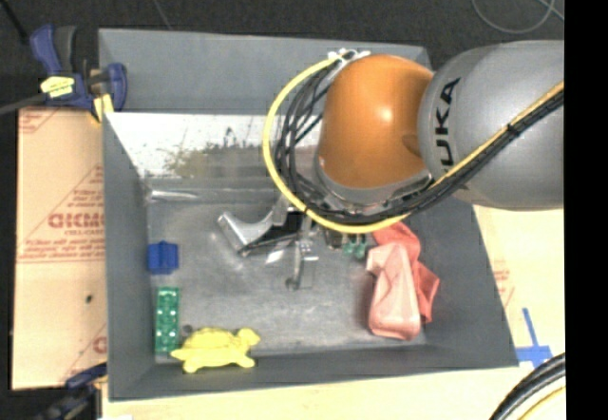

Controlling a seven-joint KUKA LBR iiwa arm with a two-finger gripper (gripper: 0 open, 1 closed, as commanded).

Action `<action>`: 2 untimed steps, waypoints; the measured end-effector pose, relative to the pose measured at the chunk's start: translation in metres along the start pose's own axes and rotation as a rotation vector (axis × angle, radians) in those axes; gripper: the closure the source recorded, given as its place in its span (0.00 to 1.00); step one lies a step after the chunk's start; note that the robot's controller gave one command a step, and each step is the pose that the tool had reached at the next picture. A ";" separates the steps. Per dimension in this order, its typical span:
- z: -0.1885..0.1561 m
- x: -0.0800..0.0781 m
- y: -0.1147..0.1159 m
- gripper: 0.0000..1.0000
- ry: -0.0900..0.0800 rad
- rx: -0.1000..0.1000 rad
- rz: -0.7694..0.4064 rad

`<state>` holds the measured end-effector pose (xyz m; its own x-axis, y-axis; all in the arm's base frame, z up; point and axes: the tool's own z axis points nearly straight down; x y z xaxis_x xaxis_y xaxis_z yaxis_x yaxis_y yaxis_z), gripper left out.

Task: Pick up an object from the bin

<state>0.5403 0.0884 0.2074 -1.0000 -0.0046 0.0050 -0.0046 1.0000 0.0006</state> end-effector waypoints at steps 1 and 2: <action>-0.005 -0.002 -0.001 0.00 -0.008 -0.001 0.002; 0.031 -0.026 -0.007 0.00 -0.010 0.001 -0.132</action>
Offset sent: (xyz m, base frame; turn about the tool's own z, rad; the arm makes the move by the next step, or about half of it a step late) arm 0.0890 -0.0227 -0.1374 -0.4955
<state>0.5667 0.0820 0.1762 -0.9907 -0.1358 -0.0050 -0.1358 0.9907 -0.0002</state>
